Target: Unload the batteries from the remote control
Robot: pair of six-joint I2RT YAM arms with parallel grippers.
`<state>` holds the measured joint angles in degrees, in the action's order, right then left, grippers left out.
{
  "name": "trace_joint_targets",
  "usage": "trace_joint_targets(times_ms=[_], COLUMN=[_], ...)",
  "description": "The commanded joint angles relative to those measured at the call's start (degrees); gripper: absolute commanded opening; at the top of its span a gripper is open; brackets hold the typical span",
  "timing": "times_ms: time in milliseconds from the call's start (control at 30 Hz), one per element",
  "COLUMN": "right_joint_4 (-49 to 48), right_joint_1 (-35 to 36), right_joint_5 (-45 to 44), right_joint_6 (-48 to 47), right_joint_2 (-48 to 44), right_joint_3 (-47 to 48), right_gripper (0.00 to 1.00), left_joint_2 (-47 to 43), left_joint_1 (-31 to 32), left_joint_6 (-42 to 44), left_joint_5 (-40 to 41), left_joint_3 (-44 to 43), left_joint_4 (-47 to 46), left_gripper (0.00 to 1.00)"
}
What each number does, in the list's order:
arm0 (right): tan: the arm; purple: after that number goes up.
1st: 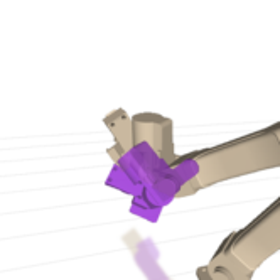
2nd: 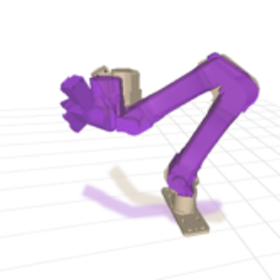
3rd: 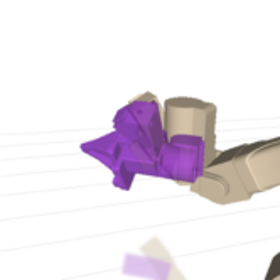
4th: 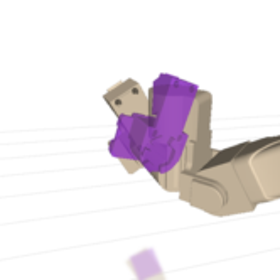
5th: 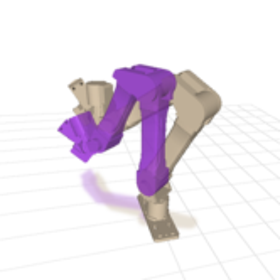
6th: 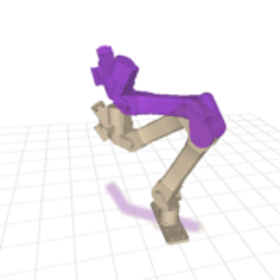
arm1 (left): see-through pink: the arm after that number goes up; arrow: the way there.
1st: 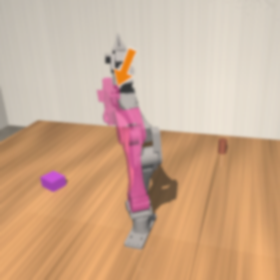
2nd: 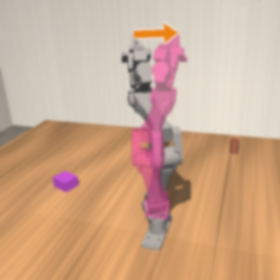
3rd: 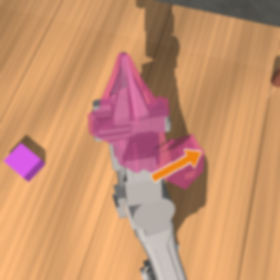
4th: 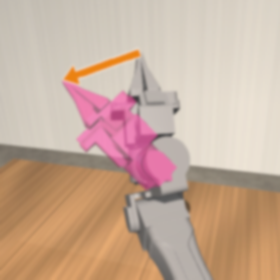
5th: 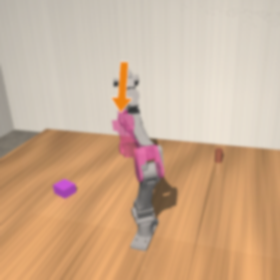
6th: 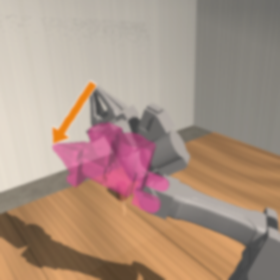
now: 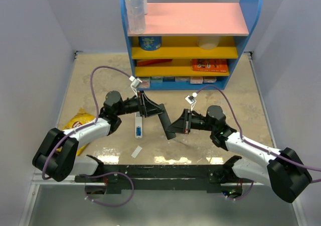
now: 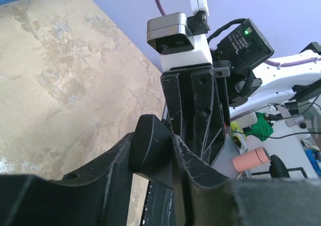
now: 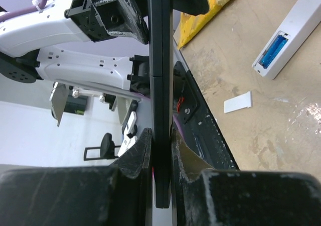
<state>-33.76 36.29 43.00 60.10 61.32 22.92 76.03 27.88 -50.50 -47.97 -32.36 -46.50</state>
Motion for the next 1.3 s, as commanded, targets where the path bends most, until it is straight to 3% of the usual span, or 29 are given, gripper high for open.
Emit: trace_joint_targets(times_ms=[0, 67, 133, 233, 400, 633, 967, 1067, 1100, 1200, 1267], right_joint_4=[-3.4, -3.1, -3.1, -3.4, -3.7, -3.3, -1.9, -1.8, -1.7, -1.1, -0.4], right_joint_1=[0.2, 0.2, 0.2, 0.2, 0.3, 0.3, 0.3, 0.2, 0.2, 0.2, 0.2], right_joint_5=[2.5, 2.2, 2.1, 1.9, 1.6, 0.9, 0.9, 0.5, 0.3, 0.0, 0.0], right_joint_6=[-0.1, -0.1, -0.1, 0.5, 0.9, 1.7, 1.4, 1.6, 1.8, 1.7, 1.2], right_joint_2=[-3.2, -3.6, -3.8, -4.3, -4.5, -5.0, -6.5, -6.3, -6.2, -6.1, -5.9], right_joint_3=[-0.8, -1.2, -1.5, -2.0, -1.7, -2.0, -3.5, -3.5, -3.4, -2.6, -2.1], right_gripper=[0.0, 0.0, 0.0, 0.0, 0.0, 0.0, 0.0, 0.0, 0.0, 0.0, 0.0], left_joint_2=[0.8, 1.1, 1.3, 1.4, 0.9, 1.7, 3.2, 2.8, 1.9, -1.6, -3.6], left_joint_1=[-1.0, -1.7, -2.5, -3.0, -3.0, -3.0, -4.9, -4.9, -4.9, -4.9, -5.0], left_joint_6=[0.6, 0.3, -0.4, -2.0, -2.3, -1.7, 1.1, 1.0, 1.5, 5.2, 7.2], left_joint_5=[2.7, 2.4, 2.3, 2.2, 1.9, 1.6, 1.4, 0.8, 0.6, 2.8, 4.7], left_joint_3=[-0.2, -0.3, -0.3, -0.1, 0.2, -0.7, -4.4, -4.5, -4.3, -4.1, -4.2], left_joint_4=[-3.8, -3.8, -4.2, -5.5, -6.2, -5.2, 1.2, 0.9, 1.4, 7.6, 11.2], left_gripper=[0.33, 0.24, 0.25, 0.45, 0.5, 0.28, 0.26, 0.41, 0.56, 0.73, 0.77])
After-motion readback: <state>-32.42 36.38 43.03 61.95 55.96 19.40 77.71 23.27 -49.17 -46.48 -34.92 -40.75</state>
